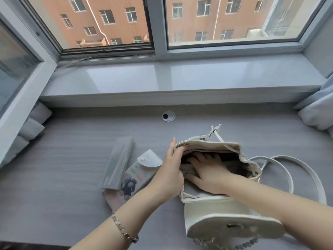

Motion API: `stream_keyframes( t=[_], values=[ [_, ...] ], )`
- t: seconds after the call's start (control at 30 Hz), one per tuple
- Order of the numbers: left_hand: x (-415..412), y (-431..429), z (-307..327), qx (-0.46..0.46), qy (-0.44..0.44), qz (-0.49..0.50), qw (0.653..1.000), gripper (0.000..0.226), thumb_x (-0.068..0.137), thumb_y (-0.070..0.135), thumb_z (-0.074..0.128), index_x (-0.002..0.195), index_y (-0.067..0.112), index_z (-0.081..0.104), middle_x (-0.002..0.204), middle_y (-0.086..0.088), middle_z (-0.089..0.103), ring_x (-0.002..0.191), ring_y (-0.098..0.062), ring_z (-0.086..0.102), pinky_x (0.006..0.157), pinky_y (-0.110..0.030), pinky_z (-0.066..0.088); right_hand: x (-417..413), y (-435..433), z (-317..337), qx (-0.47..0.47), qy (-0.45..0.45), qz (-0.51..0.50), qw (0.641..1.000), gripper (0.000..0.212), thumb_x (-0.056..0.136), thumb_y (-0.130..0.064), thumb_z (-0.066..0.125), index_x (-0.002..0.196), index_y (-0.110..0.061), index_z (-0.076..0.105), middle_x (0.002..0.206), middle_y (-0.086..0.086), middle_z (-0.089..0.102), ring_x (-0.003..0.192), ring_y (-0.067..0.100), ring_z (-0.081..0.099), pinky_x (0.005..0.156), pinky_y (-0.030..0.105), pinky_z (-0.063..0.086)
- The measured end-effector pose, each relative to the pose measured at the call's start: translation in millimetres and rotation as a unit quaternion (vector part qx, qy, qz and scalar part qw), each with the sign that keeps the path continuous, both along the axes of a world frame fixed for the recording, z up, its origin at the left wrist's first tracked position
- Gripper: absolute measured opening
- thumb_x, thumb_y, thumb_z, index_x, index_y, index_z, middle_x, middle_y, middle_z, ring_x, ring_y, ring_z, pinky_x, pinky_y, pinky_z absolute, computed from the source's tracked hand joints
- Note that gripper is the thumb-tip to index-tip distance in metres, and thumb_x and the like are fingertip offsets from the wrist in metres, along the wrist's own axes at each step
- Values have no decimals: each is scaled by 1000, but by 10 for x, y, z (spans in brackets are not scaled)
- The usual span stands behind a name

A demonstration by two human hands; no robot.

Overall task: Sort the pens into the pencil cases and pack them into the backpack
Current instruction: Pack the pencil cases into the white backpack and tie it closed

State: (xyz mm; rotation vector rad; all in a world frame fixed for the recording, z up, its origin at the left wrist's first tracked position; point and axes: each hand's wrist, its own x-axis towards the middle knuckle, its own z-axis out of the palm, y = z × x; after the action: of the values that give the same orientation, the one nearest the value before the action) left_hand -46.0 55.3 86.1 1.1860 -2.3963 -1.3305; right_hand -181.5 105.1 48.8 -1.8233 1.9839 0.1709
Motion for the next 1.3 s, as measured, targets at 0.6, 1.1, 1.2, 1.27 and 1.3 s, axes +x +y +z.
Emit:
stream_keyframes(
  t=[0.6, 1.1, 1.2, 1.27, 1.3],
  values=[
    [1109, -922, -664, 11, -314, 316, 896, 92, 77, 29, 67, 144, 1, 10, 140, -26, 40, 128, -42, 39, 105, -45, 36, -55, 95, 841, 24, -292, -175, 940, 25, 94, -31, 44, 101, -17, 63, 102, 1, 67, 99, 18, 59, 80, 27, 42],
    [-265, 121, 567, -74, -49, 21, 996, 63, 84, 48, 56, 137, 26, 30, 123, -1, 45, 118, -18, 43, 100, -34, 38, -310, -97, 783, 12, -667, -347, 659, 35, 83, -35, 62, 109, -13, 66, 101, 8, 71, 90, 21, 67, 83, 35, 52],
    [-172, 3, 366, -219, 1, 1, 976, 35, 85, 43, 47, 100, 13, 57, 110, -4, 56, 110, -17, 35, 98, -36, 41, -389, 22, 717, -78, -653, -371, 656, 42, 74, -30, 65, 111, -11, 62, 99, 7, 71, 86, 21, 68, 74, 36, 56],
    [-82, -107, 187, -297, -45, -2, 954, 27, 77, 34, 43, 73, 12, 58, 121, -16, 57, 119, -28, 34, 96, -45, 46, -418, 111, 665, -156, -621, -358, 679, 36, 66, -29, 68, 100, -16, 64, 92, 0, 72, 87, 17, 67, 80, 36, 55],
    [-56, -144, 119, -293, -80, -2, 953, 24, 75, 28, 42, 72, 11, 59, 130, -22, 51, 126, -35, 33, 96, -51, 44, -417, 149, 657, -196, -606, -339, 693, 24, 69, -22, 69, 92, -19, 64, 84, -7, 72, 82, 11, 67, 77, 29, 55]
  ],
)
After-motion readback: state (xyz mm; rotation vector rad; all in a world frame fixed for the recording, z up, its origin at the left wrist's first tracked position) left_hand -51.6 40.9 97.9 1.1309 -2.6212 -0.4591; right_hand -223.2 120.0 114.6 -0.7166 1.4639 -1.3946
